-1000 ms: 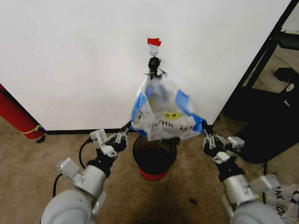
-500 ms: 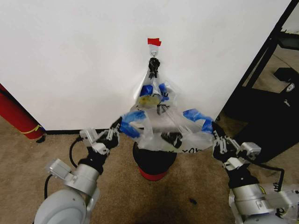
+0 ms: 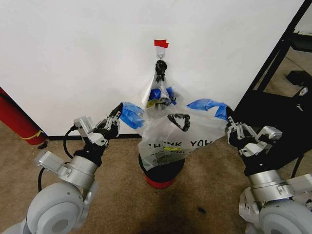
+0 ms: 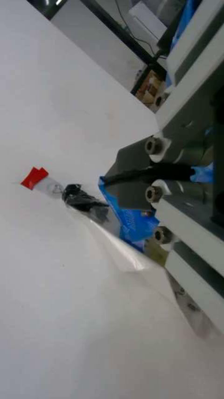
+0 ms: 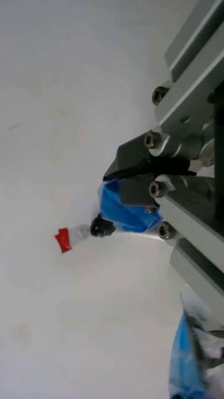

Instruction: Pick up the garbage bag from the wall and place it over the trash bin.

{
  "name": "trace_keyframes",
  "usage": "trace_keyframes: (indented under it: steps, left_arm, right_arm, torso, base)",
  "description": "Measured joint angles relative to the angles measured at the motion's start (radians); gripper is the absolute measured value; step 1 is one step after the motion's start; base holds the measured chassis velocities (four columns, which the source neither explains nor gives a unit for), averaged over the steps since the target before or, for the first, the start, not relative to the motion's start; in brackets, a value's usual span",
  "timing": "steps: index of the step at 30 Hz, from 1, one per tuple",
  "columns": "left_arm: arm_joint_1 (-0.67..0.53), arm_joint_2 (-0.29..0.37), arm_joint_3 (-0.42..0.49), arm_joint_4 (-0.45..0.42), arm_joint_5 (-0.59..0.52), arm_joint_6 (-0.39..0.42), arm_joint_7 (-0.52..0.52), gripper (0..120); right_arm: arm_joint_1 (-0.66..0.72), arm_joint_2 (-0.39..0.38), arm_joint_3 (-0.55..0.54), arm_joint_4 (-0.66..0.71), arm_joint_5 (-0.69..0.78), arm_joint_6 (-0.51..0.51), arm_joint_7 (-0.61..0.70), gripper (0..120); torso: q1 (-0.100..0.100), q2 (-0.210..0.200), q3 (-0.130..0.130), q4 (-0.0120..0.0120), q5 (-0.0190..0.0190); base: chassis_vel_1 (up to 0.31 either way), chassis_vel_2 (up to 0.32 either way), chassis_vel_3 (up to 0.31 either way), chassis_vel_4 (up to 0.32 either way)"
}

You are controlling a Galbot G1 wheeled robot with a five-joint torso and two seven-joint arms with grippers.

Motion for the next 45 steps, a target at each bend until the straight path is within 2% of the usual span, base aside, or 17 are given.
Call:
trace_keyframes:
  steps: [5, 10, 18, 27, 32, 36, 45]
  left_arm:
    - [-0.011, -0.028, 0.033, 0.000, 0.035, -0.015, 0.012, 0]
    - [-0.014, -0.045, 0.054, 0.025, 0.051, -0.021, 0.015, 0]
    - [0.029, -0.052, 0.052, 0.083, 0.061, -0.033, 0.033, 0]
    - [0.066, -0.067, 0.069, 0.147, 0.102, -0.051, 0.033, 0]
    - [0.125, -0.077, 0.080, 0.172, 0.145, -0.059, 0.032, 0]
    - [0.222, -0.079, 0.088, 0.183, 0.168, -0.050, 0.016, 0]
    - [0.302, -0.077, 0.102, 0.199, 0.213, -0.020, -0.020, 0]
  right_arm:
    - [0.042, 0.044, -0.069, -0.004, -0.050, 0.021, -0.017, 0]
    - [0.080, 0.119, -0.143, -0.096, -0.093, 0.030, -0.026, 0]
    - [0.098, 0.162, -0.173, -0.247, -0.111, 0.062, -0.016, 0]
    - [0.092, 0.176, -0.168, -0.365, -0.163, 0.093, 0.000, 0]
    - [0.066, 0.199, -0.179, -0.407, -0.208, 0.104, 0.002, 0]
    - [0.017, 0.225, -0.208, -0.423, -0.278, 0.105, 0.008, 0]
    - [-0.060, 0.240, -0.205, -0.441, -0.339, 0.110, 0.023, 0]
  torso:
    - [0.000, 0.000, 0.000, 0.0002, -0.0002]
    - [0.000, 0.000, 0.000, 0.0001, -0.0001]
    - [0.000, 0.000, 0.000, 0.0001, 0.0000]
    - [0.000, 0.000, 0.000, 0.0001, 0.0001]
    - [0.000, 0.000, 0.000, 0.0000, -0.0001]
    - [0.000, 0.000, 0.000, 0.0002, 0.0000]
    - [0.000, 0.000, 0.000, 0.0001, 0.0000]
  base:
    - [0.000, 0.000, 0.000, 0.000]
    - [0.000, 0.000, 0.000, 0.000]
    - [0.000, 0.000, 0.000, 0.000]
    - [0.000, 0.000, 0.000, 0.000]
    - [0.000, 0.000, 0.000, 0.000]
    - [0.000, 0.000, 0.000, 0.000]
    - [0.000, 0.000, 0.000, 0.000]
